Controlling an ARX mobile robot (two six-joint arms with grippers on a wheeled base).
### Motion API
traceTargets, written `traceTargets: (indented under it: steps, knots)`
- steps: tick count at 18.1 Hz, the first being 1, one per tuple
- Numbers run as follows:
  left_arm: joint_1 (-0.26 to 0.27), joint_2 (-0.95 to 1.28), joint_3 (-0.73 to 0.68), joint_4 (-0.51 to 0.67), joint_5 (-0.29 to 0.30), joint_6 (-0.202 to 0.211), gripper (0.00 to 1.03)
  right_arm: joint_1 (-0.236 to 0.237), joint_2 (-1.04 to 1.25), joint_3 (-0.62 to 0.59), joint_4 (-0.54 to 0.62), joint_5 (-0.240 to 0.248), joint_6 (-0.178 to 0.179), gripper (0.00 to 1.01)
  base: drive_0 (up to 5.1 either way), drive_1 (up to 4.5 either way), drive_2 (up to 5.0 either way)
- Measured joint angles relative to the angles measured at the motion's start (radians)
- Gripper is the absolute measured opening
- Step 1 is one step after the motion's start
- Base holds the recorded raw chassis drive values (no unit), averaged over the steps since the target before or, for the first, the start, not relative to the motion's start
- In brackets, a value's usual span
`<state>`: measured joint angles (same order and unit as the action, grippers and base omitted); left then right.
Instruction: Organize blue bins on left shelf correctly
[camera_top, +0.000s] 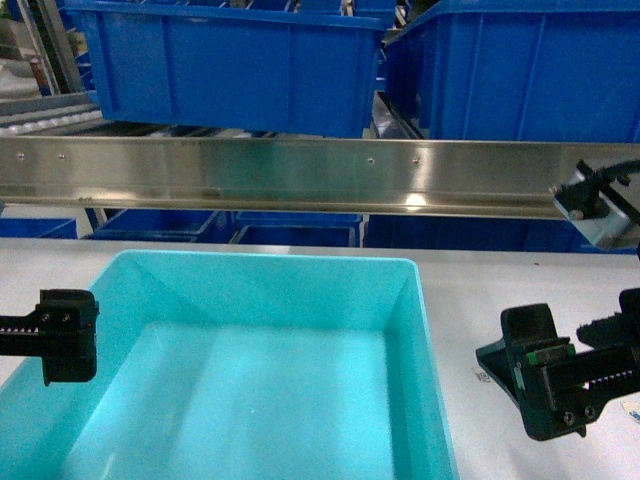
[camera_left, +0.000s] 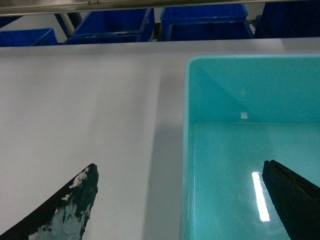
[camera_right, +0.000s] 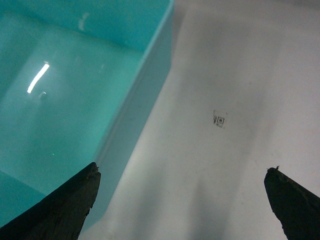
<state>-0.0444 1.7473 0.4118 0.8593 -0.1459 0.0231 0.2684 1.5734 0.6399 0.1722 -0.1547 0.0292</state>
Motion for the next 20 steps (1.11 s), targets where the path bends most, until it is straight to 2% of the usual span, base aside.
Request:
traceTargets:
  steps: [3, 10, 12, 18, 20]
  knots:
    - [0.0, 0.0, 0.0, 0.0, 0.0, 0.0, 0.98, 0.004, 0.024, -0.016, -0.023, -0.05, 0.003, 0.98, 0.0, 0.0, 0.0]
    - [0.0, 0.0, 0.0, 0.0, 0.0, 0.0, 0.98, 0.157, -0.028, 0.042, -0.089, -0.09, 0.033, 0.98, 0.0, 0.0, 0.0]
    - [0.0, 0.0, 0.0, 0.0, 0.0, 0.0, 0.98, 0.19, 0.104, 0.045, -0.06, -0.035, 0.046, 0.98, 0.0, 0.0, 0.0]
    - [0.0, 0.0, 0.0, 0.0, 0.0, 0.0, 0.98, 0.206, 0.146, 0.076, -0.051, -0.02, 0.053, 0.98, 0.0, 0.0, 0.0]
    - [0.0, 0.0, 0.0, 0.0, 0.0, 0.0, 0.98, 0.216, 0.182, 0.082, -0.056, 0.008, 0.053, 0.98, 0.0, 0.0, 0.0]
